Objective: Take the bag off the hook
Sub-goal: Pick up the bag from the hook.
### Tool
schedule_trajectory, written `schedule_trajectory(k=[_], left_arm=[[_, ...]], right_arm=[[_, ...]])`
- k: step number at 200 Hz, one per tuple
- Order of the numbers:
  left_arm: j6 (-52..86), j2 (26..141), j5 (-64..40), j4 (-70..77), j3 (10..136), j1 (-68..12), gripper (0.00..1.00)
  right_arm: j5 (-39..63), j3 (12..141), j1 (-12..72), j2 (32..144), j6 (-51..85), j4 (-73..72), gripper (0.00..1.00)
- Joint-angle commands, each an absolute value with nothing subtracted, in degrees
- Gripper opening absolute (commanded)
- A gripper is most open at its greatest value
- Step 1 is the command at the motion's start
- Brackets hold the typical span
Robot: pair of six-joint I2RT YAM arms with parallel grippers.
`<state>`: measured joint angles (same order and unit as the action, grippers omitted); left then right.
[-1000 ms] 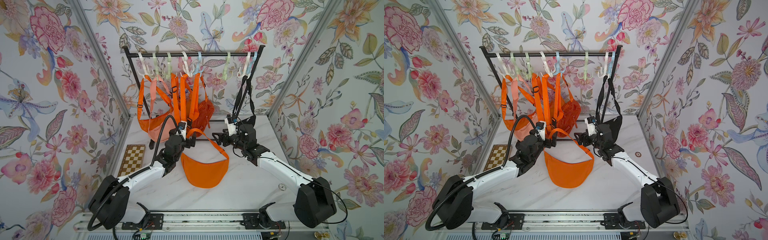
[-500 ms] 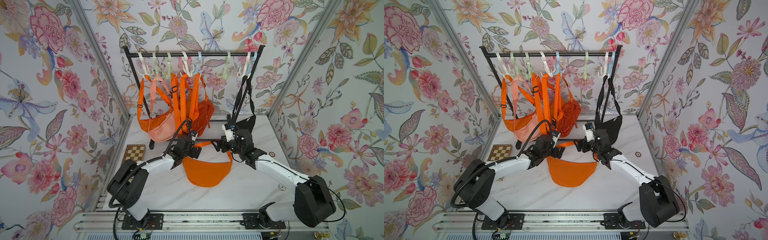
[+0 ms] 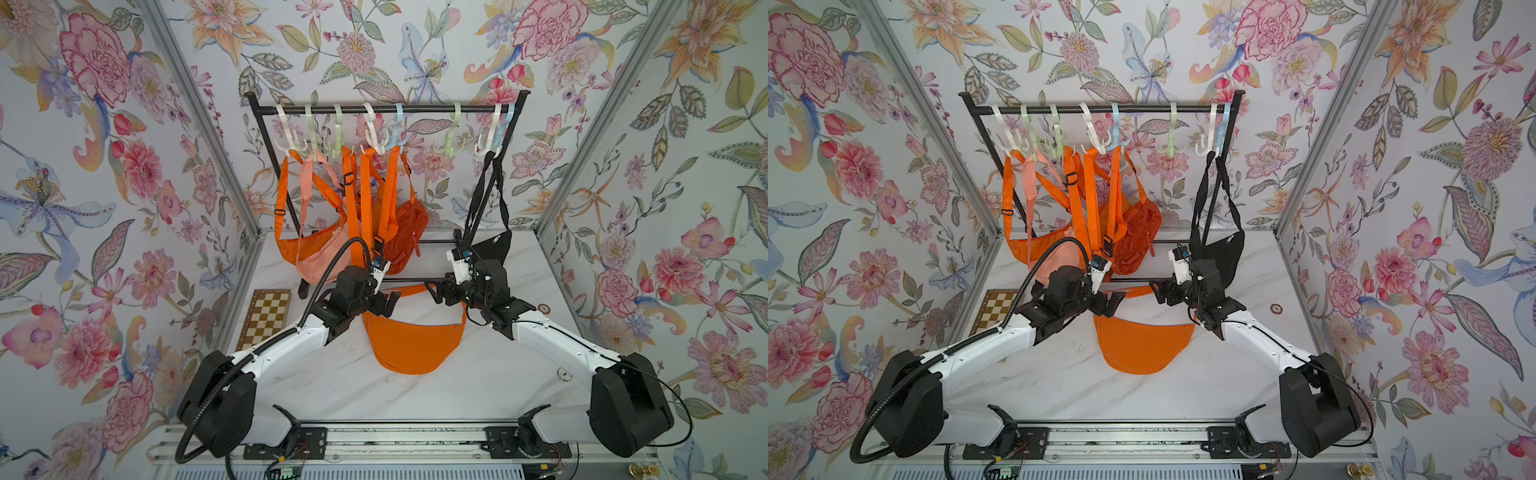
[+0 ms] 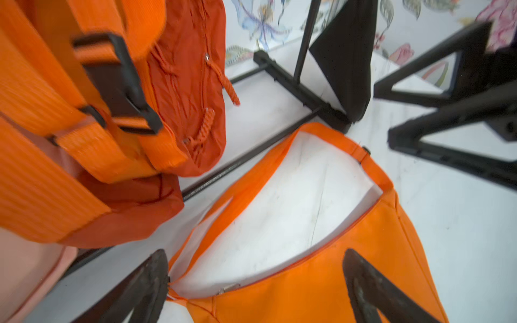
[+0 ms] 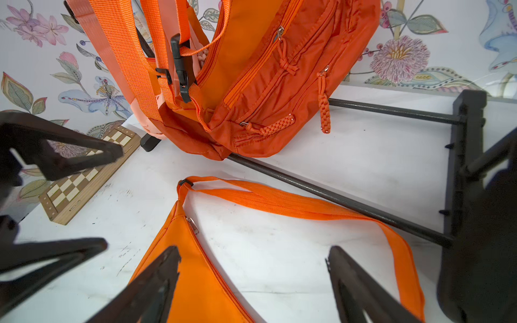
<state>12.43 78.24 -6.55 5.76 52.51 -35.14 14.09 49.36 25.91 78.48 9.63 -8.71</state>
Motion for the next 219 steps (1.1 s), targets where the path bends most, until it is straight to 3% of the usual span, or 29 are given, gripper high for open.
schedule_trajectory(k=[1, 20, 48, 135, 183, 219], left_arm=[[12.3, 75.3, 2.9, 17.2, 51.6, -34.7, 0.93], [10.3, 75.7, 10.5, 25.8, 51.3, -34.7, 0.89], [6.1, 78.9, 12.3, 31.6, 54.9, -35.5, 0.85], [3.0, 103.6, 14.2, 22.9, 87.5, -35.6, 0.87], [0.3, 112.7, 21.1, 20.7, 99.4, -35.6, 0.69], [-1.6, 116.1, 23.3, 20.1, 103.9, -35.5, 0.66]], right_arm=[[13.9, 50.7, 25.6, 77.2, 8.5, -7.9, 0.85], [13.9, 53.0, 25.5, 77.6, 8.6, -6.9, 0.83], [13.8, 56.8, 25.5, 78.3, 9.3, -5.2, 0.8], [13.2, 61.4, 25.2, 79.0, 9.8, -2.7, 0.78], [14.4, 60.3, 25.1, 77.2, 9.1, -3.2, 0.78], [14.9, 59.7, 25.0, 77.3, 8.9, -3.8, 0.78]])
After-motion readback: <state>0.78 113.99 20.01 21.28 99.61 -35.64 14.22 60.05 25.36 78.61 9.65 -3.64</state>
